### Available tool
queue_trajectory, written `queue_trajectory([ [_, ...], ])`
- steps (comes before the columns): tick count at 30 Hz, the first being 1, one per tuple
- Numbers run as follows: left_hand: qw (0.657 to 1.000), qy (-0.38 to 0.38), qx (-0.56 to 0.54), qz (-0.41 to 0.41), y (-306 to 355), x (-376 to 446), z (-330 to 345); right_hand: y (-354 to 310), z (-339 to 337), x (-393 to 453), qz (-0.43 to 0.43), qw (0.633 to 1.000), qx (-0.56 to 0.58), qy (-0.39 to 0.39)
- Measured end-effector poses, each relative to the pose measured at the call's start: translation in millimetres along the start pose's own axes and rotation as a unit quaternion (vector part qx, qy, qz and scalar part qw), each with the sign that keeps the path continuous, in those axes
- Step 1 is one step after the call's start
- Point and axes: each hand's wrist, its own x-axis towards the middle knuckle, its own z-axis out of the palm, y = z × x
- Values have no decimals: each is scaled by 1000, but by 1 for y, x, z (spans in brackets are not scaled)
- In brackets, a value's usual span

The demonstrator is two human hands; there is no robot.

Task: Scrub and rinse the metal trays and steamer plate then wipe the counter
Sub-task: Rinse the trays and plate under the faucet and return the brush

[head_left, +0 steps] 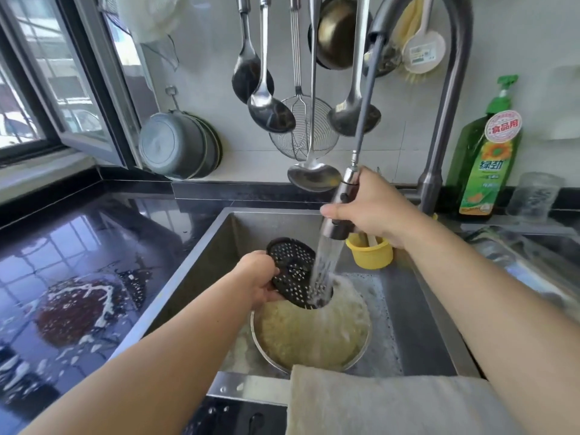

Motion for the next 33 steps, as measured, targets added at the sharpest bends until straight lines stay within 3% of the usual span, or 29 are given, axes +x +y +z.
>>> queue_trajectory([
  [4,999,-31,-29,-6,-10,1,14,-10,33,12,-19,997,71,27],
  [9,998,-12,-52,13,-11,0,14,-4,20,19,-13,993,-37,109],
  [12,999,8,29,33,-2,6,5,8,0,10,3,993,-94,77],
  [15,969,29,226,92,5,11,-5,11,-17,-1,6,996,-83,34],
  [16,926,38,350,140,7,11,-8,12,-21,-3,8,996,-87,32],
  [17,855,53,480,188,8,8,-9,12,-24,-5,13,995,-96,34],
  [19,669,72,691,264,12,-2,-8,12,-27,-8,20,993,-106,38],
  [20,577,84,754,303,14,-6,-9,11,-26,-8,20,994,-103,35],
  [21,517,100,784,330,17,-7,-10,9,-25,-9,19,995,-98,29],
  [22,479,120,794,354,20,-5,-12,8,-23,-8,17,995,-93,24],
  [23,489,140,784,355,24,-1,-13,7,-20,-8,16,996,-89,21],
  [24,534,152,757,346,28,3,-16,6,-18,-8,15,996,-82,23],
  [26,712,129,634,274,36,9,-22,7,-15,-6,14,997,-71,33],
  [28,899,64,397,171,37,13,-27,9,-11,-3,13,996,-77,49],
  [29,953,33,282,107,35,12,-28,10,-8,-1,12,995,-81,57],
  [30,978,7,198,59,31,11,-30,10,-5,2,11,994,-82,67],
  [33,994,-28,109,13,14,12,-30,7,8,11,6,994,-56,90],
])
